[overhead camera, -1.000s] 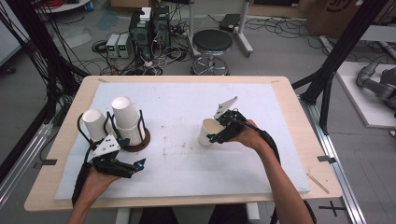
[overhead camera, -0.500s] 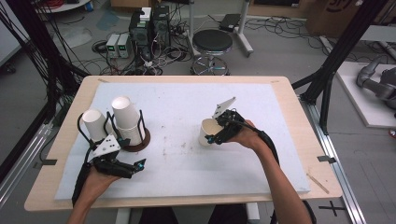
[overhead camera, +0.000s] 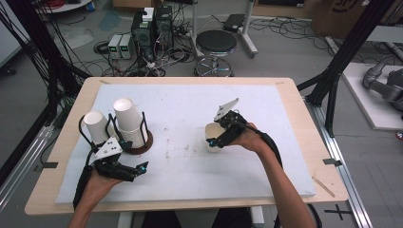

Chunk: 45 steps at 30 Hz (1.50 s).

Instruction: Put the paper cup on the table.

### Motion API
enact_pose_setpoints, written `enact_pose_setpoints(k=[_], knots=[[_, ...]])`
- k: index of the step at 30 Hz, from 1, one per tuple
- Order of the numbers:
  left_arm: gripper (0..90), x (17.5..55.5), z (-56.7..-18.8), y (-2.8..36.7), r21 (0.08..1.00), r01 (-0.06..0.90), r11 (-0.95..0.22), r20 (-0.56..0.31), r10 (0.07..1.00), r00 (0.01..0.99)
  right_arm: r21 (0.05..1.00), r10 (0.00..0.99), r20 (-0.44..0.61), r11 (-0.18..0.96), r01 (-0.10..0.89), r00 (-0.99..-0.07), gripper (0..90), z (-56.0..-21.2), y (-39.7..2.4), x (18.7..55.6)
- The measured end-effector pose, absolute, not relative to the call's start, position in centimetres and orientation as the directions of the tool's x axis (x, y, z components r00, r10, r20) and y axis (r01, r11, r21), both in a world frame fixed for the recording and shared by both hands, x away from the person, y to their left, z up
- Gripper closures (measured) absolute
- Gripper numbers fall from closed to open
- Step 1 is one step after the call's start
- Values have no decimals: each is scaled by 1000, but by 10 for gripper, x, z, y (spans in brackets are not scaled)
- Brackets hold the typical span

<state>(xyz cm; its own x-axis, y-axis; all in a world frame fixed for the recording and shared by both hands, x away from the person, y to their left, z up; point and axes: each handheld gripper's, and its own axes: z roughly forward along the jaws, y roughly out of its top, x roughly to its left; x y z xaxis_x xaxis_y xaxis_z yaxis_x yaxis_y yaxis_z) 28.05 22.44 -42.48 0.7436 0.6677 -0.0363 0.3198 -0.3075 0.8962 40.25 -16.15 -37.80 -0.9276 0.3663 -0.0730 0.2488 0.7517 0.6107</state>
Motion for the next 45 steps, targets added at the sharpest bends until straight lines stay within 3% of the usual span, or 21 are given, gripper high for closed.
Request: enact_pose_setpoints(k=[17,45], knots=[[24,281,-426,224,894,325,-307,-42,667,744,631,364,-82,739,235,-928,141,-375,-162,402],[24,281,-425,224,895,326,-303,-43,671,741,796,384,-63,577,186,-921,142,-344,-186,390]])
